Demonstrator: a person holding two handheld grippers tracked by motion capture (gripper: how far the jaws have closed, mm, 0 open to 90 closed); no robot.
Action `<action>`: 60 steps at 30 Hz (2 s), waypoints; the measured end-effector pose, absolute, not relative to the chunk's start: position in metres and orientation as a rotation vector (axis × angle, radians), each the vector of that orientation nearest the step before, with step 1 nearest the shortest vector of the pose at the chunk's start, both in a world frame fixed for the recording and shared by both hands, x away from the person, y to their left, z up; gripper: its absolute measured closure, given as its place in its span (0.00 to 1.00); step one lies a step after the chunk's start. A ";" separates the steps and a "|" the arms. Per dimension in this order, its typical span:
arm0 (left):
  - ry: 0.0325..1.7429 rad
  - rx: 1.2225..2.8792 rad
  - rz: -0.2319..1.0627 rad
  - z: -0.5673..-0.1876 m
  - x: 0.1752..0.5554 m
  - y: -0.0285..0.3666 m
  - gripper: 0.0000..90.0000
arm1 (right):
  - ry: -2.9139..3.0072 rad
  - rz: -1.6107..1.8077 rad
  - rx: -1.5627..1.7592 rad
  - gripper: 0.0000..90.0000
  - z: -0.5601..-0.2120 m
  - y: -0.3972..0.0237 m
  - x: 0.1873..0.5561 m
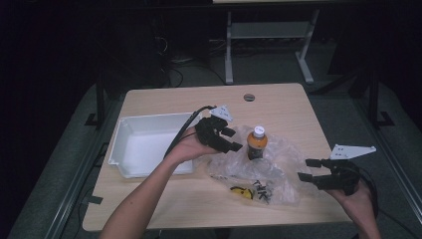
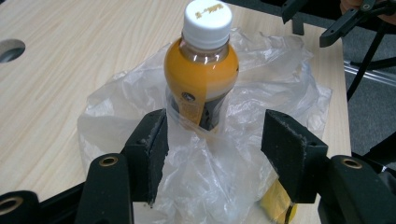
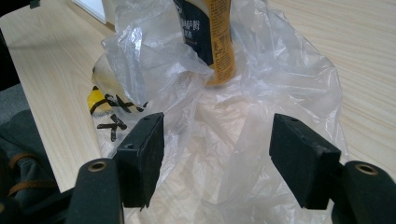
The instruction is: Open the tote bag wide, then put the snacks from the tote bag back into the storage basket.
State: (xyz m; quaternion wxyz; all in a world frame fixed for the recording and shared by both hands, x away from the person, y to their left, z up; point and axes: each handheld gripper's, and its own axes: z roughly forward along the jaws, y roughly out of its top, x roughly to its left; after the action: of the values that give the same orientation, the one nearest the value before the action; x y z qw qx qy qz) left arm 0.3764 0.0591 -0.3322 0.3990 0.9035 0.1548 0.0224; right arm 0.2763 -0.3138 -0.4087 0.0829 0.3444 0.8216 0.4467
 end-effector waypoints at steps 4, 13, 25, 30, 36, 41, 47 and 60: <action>0.382 2.286 0.065 -0.327 0.377 0.058 0.44 | 2.447 1.331 1.027 0.38 -0.408 -0.315 0.276; 0.352 2.297 0.071 -0.321 0.379 0.051 0.43 | 2.444 1.334 1.023 0.38 -0.407 -0.316 0.276; 0.308 2.313 0.066 -0.315 0.386 0.036 0.40 | 2.458 1.317 1.024 0.36 -0.409 -0.314 0.275; 0.293 2.310 0.070 -0.314 0.388 0.030 0.39 | 2.452 1.314 1.017 0.35 -0.408 -0.315 0.274; 0.275 2.333 0.073 -0.316 0.391 0.022 0.39 | 2.435 1.316 1.016 0.35 -0.406 -0.319 0.272; 0.253 2.347 0.071 -0.315 0.395 0.016 0.39 | 2.425 1.322 1.014 0.35 -0.405 -0.320 0.271; 0.229 2.374 0.057 -0.315 0.402 0.010 0.42 | 2.423 1.322 1.019 0.35 -0.405 -0.321 0.271; 0.195 2.405 0.044 -0.314 0.410 -0.001 0.44 | 2.421 1.330 1.026 0.34 -0.407 -0.323 0.271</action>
State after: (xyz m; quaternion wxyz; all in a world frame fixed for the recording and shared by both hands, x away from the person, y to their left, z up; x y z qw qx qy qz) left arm 0.4104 -0.0005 -0.3139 0.3563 0.9312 0.0754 0.0171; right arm 0.2711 -0.3229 -0.4074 0.0970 0.3465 0.8177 0.4493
